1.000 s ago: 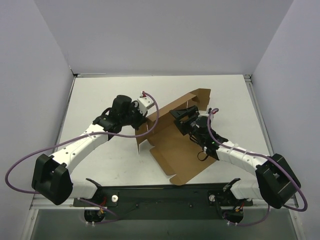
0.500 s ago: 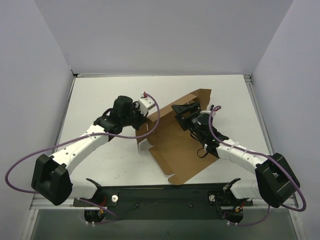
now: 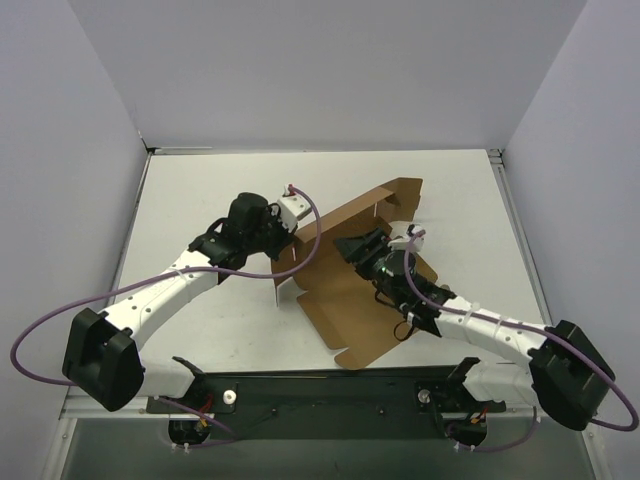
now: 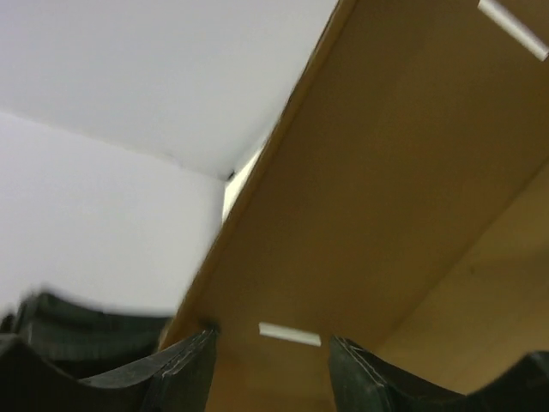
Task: Fold the paper box
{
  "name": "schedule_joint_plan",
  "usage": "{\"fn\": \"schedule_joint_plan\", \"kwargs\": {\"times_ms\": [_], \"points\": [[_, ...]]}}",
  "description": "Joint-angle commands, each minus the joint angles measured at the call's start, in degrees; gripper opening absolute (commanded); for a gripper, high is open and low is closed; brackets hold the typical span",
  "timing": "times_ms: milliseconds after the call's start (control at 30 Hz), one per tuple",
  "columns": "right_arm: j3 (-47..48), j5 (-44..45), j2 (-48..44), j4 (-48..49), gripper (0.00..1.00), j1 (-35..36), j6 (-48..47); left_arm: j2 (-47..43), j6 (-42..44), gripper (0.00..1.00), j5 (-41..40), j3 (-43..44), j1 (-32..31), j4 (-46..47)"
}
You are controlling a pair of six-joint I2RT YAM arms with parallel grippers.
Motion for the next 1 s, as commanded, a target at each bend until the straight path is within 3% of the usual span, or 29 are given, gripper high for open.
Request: {"fn": "schedule_joint_plan", "kwargs": {"times_ms": [0, 100, 267, 533, 733, 967], "points": [[-4.3, 10.2, -5.7, -3.4, 0.45, 9.2, -11.1, 0.7, -0.5, 0.0, -2.3, 1.7, 0.2, -1.6], [-6.6, 11.2, -3.7, -6.2, 0.35, 13.8, -11.1, 1.0, -1.2, 0.0, -2.4, 2.1, 0.3, -1.8], [-7.7, 5.1, 5.9, -1.6, 0.19, 16.5, -10.0, 1.9, -2.1, 0.0, -2.6, 2.7, 0.3, -2.5], [-1.0, -5.9, 19.1, -0.4, 0.13, 19.9, -10.7, 2.1, -2.5, 0.0, -3.9, 3.0, 0.3, -2.7], [1.3, -5.3, 24.0, -7.6, 0.11, 19.9, -8.3, 1.9, -2.6, 0.0, -4.1, 3.2, 0.3, -2.9], [10.3, 5.6, 24.9, -29.6, 0.11, 23.1, -13.7, 1.6, -3.3, 0.0, -4.7, 3.9, 0.5, -3.3]]}}
